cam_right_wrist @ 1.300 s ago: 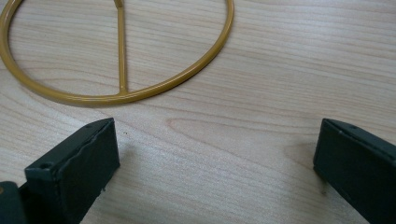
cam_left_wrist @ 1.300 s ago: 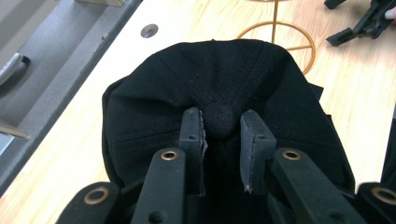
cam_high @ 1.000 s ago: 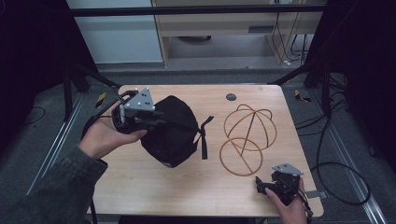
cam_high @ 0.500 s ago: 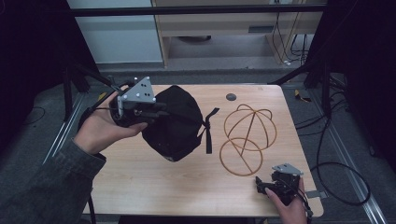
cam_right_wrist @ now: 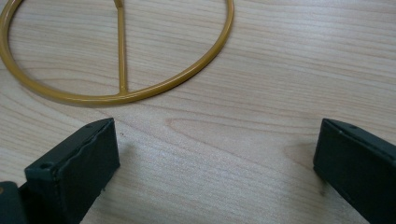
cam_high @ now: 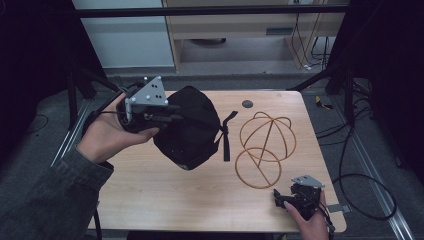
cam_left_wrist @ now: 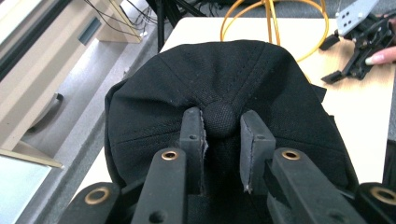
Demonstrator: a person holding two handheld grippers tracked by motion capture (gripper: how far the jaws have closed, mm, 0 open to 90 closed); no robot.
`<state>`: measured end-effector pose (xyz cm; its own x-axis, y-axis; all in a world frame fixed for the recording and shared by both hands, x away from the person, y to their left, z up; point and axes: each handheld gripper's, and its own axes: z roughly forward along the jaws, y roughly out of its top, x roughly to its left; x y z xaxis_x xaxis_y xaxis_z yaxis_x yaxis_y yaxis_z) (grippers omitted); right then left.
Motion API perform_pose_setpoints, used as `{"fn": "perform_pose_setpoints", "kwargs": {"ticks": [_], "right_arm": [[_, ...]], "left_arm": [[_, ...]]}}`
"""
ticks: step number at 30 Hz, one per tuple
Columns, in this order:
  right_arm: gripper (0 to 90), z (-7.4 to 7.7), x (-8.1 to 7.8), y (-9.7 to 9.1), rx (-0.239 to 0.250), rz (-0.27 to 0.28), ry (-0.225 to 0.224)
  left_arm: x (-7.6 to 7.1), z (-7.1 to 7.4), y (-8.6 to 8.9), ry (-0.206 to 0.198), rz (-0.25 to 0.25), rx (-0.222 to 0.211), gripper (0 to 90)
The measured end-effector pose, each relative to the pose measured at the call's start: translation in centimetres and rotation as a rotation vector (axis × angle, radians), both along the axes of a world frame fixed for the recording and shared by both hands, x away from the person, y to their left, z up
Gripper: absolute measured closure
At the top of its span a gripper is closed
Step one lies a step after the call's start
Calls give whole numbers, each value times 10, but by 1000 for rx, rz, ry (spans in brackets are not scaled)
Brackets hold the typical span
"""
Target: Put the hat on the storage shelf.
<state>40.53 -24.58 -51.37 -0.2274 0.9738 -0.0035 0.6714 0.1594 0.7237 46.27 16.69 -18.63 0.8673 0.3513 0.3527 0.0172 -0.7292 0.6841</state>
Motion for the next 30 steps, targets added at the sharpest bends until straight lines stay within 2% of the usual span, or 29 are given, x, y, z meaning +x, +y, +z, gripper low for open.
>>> {"fn": "perform_pose_setpoints", "kwargs": {"ticks": [11, 30], "right_arm": [[3, 0, 0, 0, -1, -2, 0], [3, 0, 1, 0, 3, -1, -1]], "left_arm": [[-5, 17, -15, -43, -19, -23, 736], [-5, 33, -38, -71, -43, -22, 736]]}}
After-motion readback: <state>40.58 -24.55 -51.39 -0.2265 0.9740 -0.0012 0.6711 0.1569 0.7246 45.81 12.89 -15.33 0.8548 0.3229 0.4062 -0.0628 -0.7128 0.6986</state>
